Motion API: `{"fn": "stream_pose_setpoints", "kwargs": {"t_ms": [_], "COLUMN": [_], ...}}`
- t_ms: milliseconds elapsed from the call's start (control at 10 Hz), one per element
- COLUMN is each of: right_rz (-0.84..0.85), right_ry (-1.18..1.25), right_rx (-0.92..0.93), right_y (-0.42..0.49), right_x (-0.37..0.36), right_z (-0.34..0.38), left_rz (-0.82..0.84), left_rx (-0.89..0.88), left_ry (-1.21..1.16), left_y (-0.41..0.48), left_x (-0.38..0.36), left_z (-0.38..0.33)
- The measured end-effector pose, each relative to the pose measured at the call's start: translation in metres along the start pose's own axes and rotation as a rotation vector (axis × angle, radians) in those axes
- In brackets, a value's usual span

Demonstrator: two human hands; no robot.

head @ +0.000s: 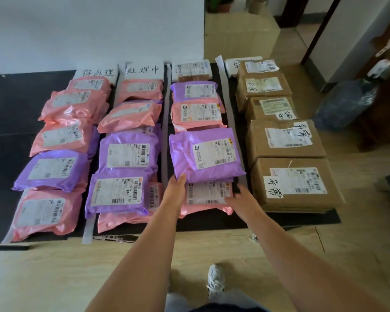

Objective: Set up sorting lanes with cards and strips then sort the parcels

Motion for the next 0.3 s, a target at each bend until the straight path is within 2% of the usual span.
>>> {"fn": "stream_pose_setpoints", "kwargs": {"t_ms": [200, 300], "right_rz": [0.017, -0.043], "right_ry": [0.042, 0.044], "right_rx": [0.029, 0.067], "right_y": [-0.001, -0.009], "right_x": [0.004, 0.009], "right_z": [-0.001, 0.002], "left_rz": [-0.059, -0.127], "left_rx": [-0.084, -0.182], "left_ry": [-0.016, -0.025], "left_y": [-0.016, -0.035], "left_x": [0.011, 0.02], "left_z": [0.004, 0.015]}}
Point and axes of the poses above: each hand's wrist, its own y-axis towards the middle knuckle, its own x-axis out of the back of the hand, z = x × y, the point moved 4 cm from there along y, towards the middle knuckle, and after that the axes turned 7 degrees about -y, right-handed, at the moved point
